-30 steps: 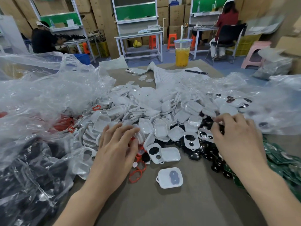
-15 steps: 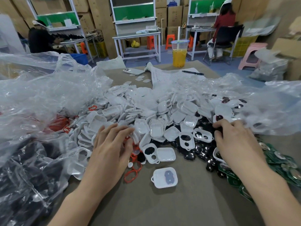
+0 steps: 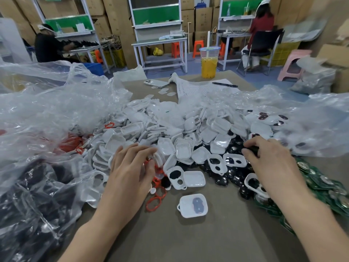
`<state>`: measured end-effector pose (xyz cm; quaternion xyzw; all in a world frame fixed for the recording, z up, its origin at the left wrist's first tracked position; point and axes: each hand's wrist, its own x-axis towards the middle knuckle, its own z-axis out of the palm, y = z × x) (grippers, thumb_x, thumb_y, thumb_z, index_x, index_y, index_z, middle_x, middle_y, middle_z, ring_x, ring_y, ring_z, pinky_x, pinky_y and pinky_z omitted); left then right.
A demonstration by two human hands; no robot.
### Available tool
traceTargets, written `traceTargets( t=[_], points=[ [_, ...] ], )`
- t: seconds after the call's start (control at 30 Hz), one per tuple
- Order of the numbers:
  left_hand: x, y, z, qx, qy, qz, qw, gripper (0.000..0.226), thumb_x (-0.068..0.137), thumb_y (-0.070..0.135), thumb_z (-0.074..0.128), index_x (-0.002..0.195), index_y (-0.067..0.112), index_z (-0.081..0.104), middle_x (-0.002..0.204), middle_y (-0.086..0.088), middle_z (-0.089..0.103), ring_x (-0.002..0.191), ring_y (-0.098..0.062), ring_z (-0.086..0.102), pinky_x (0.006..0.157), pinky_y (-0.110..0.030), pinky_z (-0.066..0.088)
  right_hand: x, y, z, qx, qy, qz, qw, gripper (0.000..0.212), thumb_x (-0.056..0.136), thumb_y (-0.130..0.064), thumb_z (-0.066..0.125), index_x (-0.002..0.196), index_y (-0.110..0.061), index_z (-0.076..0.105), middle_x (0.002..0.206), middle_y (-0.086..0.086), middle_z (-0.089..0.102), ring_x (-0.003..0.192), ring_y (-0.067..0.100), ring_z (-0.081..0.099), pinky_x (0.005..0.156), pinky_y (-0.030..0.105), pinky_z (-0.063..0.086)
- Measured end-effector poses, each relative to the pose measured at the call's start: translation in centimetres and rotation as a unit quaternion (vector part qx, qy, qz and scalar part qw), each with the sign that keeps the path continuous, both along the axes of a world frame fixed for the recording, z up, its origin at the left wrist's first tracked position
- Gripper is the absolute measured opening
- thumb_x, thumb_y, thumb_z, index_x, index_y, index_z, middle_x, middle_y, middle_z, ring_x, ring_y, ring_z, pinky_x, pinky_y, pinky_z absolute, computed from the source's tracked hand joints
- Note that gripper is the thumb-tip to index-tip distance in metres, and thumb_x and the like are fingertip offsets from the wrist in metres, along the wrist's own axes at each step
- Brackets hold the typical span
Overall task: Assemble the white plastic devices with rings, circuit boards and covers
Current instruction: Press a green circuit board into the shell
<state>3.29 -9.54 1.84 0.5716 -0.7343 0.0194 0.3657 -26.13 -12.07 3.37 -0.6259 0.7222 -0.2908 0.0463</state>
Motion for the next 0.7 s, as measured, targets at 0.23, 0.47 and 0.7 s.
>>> traceTargets(
  t=[0.23,0.47,0.7],
  points=[
    [-1.6,1.3,0.7,-0.171,-0.042,0.008,0.984,0.023,0.093,0.01,0.062,0.114,0.011,0.071,0.121,-0.002,0.067,0.133,-0.034,0.049,0.121,-0.061,0.021,2.3,0.6,1.5,-0.135,-0.238,0.122,0.954,0.005,0.096,-0.039,0.061,0.096,-0.04,0.067,0.069,-0.006,0.059,0.059,-0.001,0.053,0.052,0.011,0.037],
    [-5.5,3.4,0.8,0.015,0.17,-0.116,0.979,0.029,0.098,0.045,0.052,0.127,0.042,0.05,0.12,0.026,0.061,0.109,0.005,0.06,0.087,-0.007,0.043,6.5,1.6,1.5,-0.078,-0.528,0.201,0.821,0.025,0.082,-0.047,0.062,0.089,-0.026,0.073,0.057,-0.011,0.055,0.064,0.012,0.071,0.063,0.015,0.052],
    [-6.7,3.0,0.2,0.177,0.288,-0.228,0.913,0.03,0.086,0.047,0.063,0.116,0.046,0.063,0.096,0.007,0.072,0.087,-0.013,0.07,0.078,-0.031,0.056,8.8,2.4,1.1,-0.075,-0.575,0.218,0.785,0.021,0.085,-0.043,0.065,0.09,-0.025,0.075,0.059,-0.01,0.058,0.064,0.009,0.07,0.058,0.017,0.053]
  ],
)
